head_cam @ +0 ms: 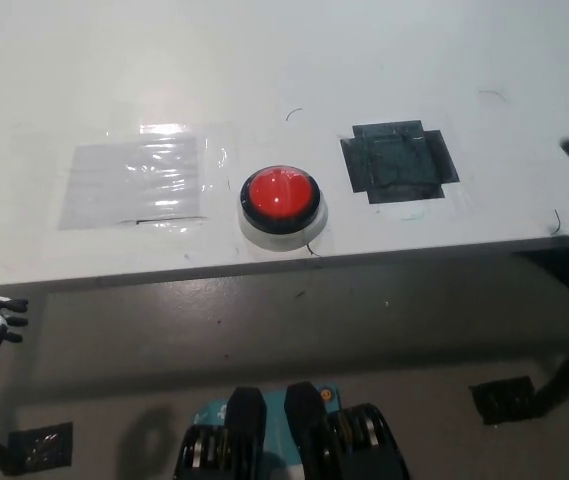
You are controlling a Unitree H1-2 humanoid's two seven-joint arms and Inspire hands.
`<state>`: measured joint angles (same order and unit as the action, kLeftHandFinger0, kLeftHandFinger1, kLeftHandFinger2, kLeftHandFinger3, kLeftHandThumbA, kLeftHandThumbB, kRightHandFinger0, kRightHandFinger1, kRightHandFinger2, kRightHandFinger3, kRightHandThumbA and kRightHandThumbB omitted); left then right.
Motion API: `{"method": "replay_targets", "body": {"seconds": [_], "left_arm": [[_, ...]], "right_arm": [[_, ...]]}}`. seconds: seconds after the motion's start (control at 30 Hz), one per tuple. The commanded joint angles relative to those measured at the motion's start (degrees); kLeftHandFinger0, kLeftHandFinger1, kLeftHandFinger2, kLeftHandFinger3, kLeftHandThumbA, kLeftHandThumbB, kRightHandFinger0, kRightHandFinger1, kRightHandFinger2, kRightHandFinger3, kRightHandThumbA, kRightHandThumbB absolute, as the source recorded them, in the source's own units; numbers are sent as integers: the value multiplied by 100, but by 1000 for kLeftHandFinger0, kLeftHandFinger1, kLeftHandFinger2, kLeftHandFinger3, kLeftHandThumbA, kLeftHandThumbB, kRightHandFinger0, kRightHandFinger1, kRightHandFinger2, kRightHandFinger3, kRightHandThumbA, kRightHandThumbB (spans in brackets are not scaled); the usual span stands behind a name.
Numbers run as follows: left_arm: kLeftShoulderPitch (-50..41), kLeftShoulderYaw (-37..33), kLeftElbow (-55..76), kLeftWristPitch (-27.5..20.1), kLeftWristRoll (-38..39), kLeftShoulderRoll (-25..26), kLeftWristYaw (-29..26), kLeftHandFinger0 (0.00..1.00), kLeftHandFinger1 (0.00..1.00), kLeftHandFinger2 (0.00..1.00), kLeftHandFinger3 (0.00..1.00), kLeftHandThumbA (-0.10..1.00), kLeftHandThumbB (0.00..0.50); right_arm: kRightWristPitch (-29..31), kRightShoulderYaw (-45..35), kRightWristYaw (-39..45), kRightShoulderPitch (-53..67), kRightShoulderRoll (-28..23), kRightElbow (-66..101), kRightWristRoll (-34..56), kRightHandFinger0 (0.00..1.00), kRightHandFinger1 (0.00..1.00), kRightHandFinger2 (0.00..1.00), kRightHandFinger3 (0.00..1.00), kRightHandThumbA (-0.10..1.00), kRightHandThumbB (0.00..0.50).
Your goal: The robot uses its right hand to make a fist and press the red button kept in the middle of the desk
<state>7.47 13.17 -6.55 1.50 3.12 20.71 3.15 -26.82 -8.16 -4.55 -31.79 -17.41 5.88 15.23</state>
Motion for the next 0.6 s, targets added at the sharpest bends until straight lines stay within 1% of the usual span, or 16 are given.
{"method": "replay_targets", "body": {"seconds": [0.0, 0.03, 0.07, 0.1, 0.17, 0.2, 0.23, 0.27, 0.3, 0.33, 0.37, 0.4, 0.43, 0.47, 0.5, 0.57], "left_arm": [[77, 36, 197, -112, -21, 195, 37, 600, 628, 700, 738, 524, 5], [82, 41, 213, -74, 32, 191, 69, 601, 623, 693, 736, 520, 6], [87, 25, 224, -40, -11, 200, 57, 594, 620, 690, 738, 524, 4], [83, 4, 242, -53, -54, 218, 62, 568, 594, 658, 708, 530, 0], [52, -7, 271, -38, -65, 209, 61, 562, 593, 648, 698, 529, 0], [53, -6, 273, -25, -54, 211, 70, 557, 588, 642, 693, 528, 0], [57, -5, 251, -38, -58, 211, 65, 557, 587, 641, 691, 529, 1], [63, 8, 221, -39, -18, 203, 76, 548, 577, 637, 685, 531, 6], [78, 22, 188, -44, 14, 187, 74, 528, 558, 618, 676, 522, 1], [84, 29, 174, -47, 28, 180, 75, 520, 548, 610, 668, 507, 0], [85, 23, 140, -158, 44, 183, 106, 506, 532, 593, 639, 490, 0], [82, 23, 128, -172, 37, 181, 106, 545, 567, 622, 653, 498, 3], [83, 28, 120, -183, 48, 177, 114, 550, 573, 629, 658, 502, 1], [69, 15, 174, -96, -5, 185, 94, 553, 578, 635, 671, 523, 1], [50, 9, 217, -82, -20, 188, 98, 561, 584, 641, 682, 529, 0], [129, 2, 86, -188, 38, 140, 116, 494, 524, 588, 634, 517, 0]], "right_arm": [[-11, 397, 20, -1063, 30, -144, -244, 387, 416, 400, 478, 953, 81], [-11, 435, -57, -1225, 125, -234, -176, 321, 312, 317, 411, 953, 107], [-11, 461, -73, -1335, 198, -293, -170, 226, 186, 199, 307, 965, 125], [-11, 506, -32, -1531, 324, -421, -208, 133, 93, 118, 239, 986, 137], [-7, 546, 10, -1694, 488, -574, -244, 7, 5, 35, 179, 991, 108], [-1, 549, 55, -1775, 556, -671, -247, 0, 0, 29, 181, 991, 106], [80, 570, 69, -1903, 663, -874, -256, 0, 1, 14, 142, 974, 112], [143, 640, 56, -2006, 751, -993, -336, 0, 15, 43, 110, 971, 112], [215, 672, 41, -2087, 825, -1115, -390, 0, 41, 91, 123, 968, 126], [251, 681, 39, -2125, 861, -1175, -421, 0, 94, 194, 198, 966, 136], [351, 784, -16, -2338, 1008, -1460, -535, 0, 27, 184, 146, 974, 169], [303, 886, -91, -2480, 1152, -1505, -654, 0, 18, 218, 162, 1000, 161], [324, 913, -96, -2535, 1204, -1559, -700, 0, 25, 236, 178, 1000, 160], [387, 930, -81, -2619, 1296, -1645, -703, 0, 17, 264, 233, 998, 154], [293, 964, -143, -2761, 1473, -1690, -724, 0, 13, 258, 235, 989, 154], [299, 939, -128, -2906, 1608, -1795, -727, 0, 1, 273, 269, 982, 145]]}}
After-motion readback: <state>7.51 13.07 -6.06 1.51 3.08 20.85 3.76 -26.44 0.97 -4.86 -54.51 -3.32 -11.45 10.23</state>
